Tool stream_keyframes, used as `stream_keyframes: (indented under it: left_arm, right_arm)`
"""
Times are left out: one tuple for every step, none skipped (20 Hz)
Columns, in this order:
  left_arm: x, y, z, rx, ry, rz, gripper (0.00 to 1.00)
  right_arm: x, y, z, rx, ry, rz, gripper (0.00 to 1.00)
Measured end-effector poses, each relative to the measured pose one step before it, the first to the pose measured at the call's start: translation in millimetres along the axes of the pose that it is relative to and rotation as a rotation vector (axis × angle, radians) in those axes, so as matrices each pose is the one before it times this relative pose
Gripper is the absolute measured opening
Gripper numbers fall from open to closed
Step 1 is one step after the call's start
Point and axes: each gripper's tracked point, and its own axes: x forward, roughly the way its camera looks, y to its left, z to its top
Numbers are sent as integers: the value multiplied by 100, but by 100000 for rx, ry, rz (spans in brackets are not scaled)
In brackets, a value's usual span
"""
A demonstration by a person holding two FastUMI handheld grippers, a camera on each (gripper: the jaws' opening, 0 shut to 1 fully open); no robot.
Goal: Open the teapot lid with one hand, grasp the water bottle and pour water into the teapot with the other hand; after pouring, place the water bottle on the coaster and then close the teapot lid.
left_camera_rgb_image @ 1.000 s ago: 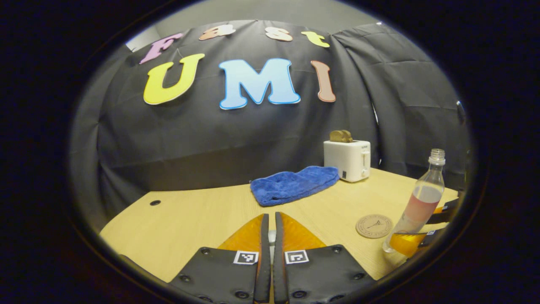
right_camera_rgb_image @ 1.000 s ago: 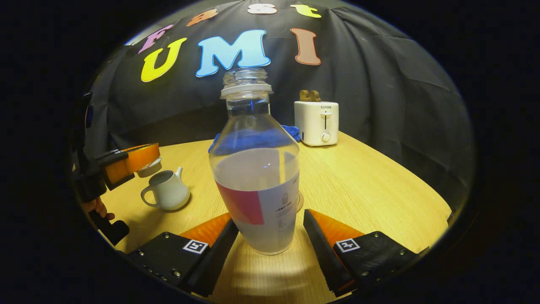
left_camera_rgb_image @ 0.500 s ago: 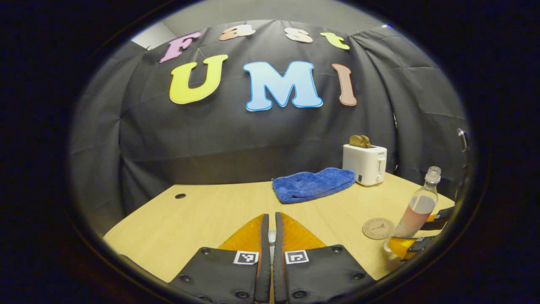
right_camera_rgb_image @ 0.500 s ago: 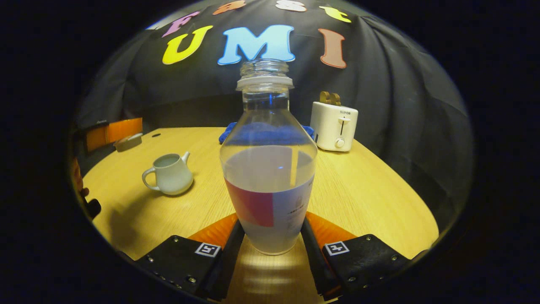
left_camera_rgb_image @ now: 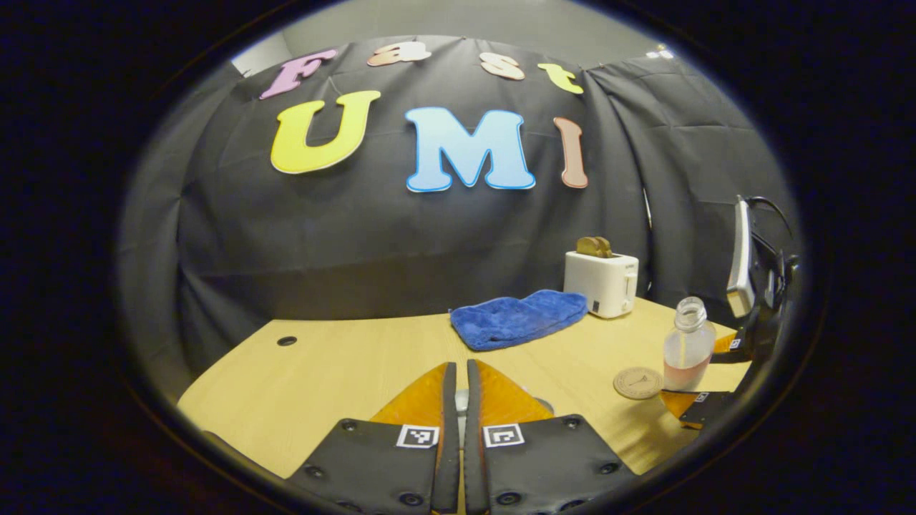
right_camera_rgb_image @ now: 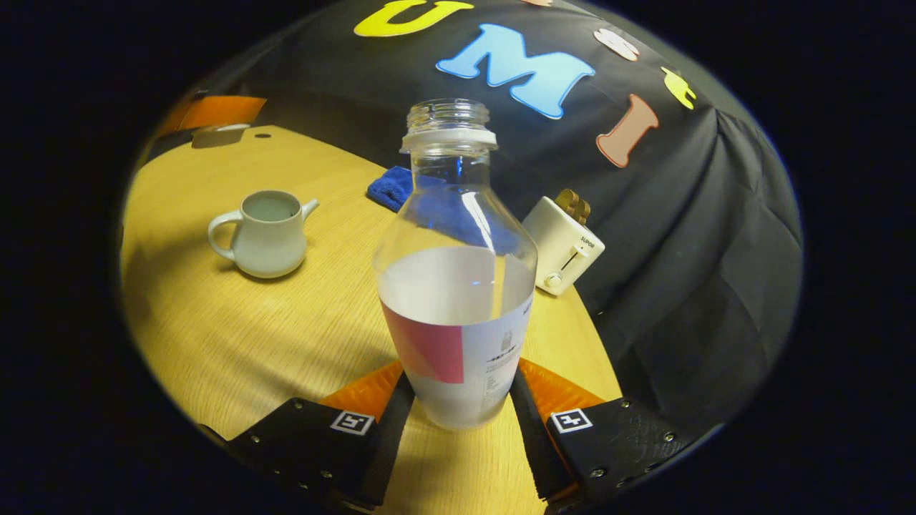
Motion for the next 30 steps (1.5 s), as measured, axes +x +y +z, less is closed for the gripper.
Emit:
stream_keyframes:
  left_arm:
    - [187,475,-133,-367,105,-2095,11]
    - [163,546,-259,37,486,-1592,11]
    - [165,702,-59,161,-331,-964,11]
    - [86,664,-96,154,-28,-367,9]
    - [10,723,-170,-303,422,-272,11]
    - [-102,529,-359,-724,323,-204,9]
    - [2,435,-154,-825,235,-343,9]
    - [-179,299,-322,-267,381,-206,8]
    - [-111,469,-112,14,142,264,8]
    - [-143,462,-225,-194,176,170,11]
    - [-111,473,-74,-207,196,377,11]
    - [-34,309,-256,-171,323,72,11]
    - [-137,273,-30,-205,37,-16,11]
    - [-112,206,-116,-178,89,-217,11]
    - [-49,261,-56,28,-43,-166,11]
    - [-30,252,-188,4,200,13,11]
    - [-47,278,-86,-120,150,104,8]
    - [-55,192,-94,79,158,156,9]
    - [-30,106,-41,101,160,56,11]
    - [-16,157,-132,-45,106,256,11]
    - [-58,75,20,-195,33,167,11]
    - [-20,134,-105,-441,93,177,11]
    - [-127,93,-34,-461,100,133,11]
    - [-11,66,-86,-471,-57,15,11]
    - [-80,89,-16,-290,-45,252,11]
    - [39,99,-167,-149,82,267,11]
    - [-59,105,25,-136,2,274,11]
    - [46,8,-64,-74,0,123,11]
    - [4,111,46,-36,21,230,11]
    - [-80,40,-51,-117,97,111,11]
  right_arm:
    - [-90,118,388,-4308,1546,-1770,75]
    - [-28,20,370,-5184,1524,-2465,75]
    - [-110,133,490,-5163,1022,-1274,75]
    - [29,244,531,-4805,544,-1007,75]
    - [-128,86,366,-4868,1365,-365,75]
    - [11,282,309,-4204,1154,46,75]
    - [-25,237,333,-3526,1319,575,75]
    - [79,176,278,-3001,1125,315,75]
    - [59,65,328,-2671,733,360,75]
    - [153,-59,267,-2739,963,-259,75]
    - [125,-129,231,-2510,1206,-511,75]
    - [293,14,111,-1657,974,-58,75]
    - [162,9,147,-1354,1075,-56,75]
    - [51,-119,118,-2128,870,-354,75]
    - [144,-248,195,-2796,226,-628,75]
    - [131,-243,213,-3177,453,-467,75]
    - [-18,-31,149,-3232,339,-78,75]
    - [33,118,134,-3061,203,30,75]
    - [-34,-9,216,-2973,29,14,75]
    - [-20,-193,183,-3066,-74,28,75]
    - [80,-243,217,-2863,-438,-656,75]
    - [108,-304,259,-2964,-532,-855,74]
    - [-42,-406,367,-2694,-834,-1391,74]
    - [46,-285,233,-2646,-591,-1251,74]
    - [-2,-255,123,-2108,-44,-1244,75]
    - [-127,49,147,-1639,34,-368,75]
    - [100,-13,7,-1212,167,-130,75]
    - [136,-60,1,-1425,550,-338,75]
    - [21,-94,-37,-2007,316,-467,75]
    - [16,-305,31,-2317,298,-931,75]
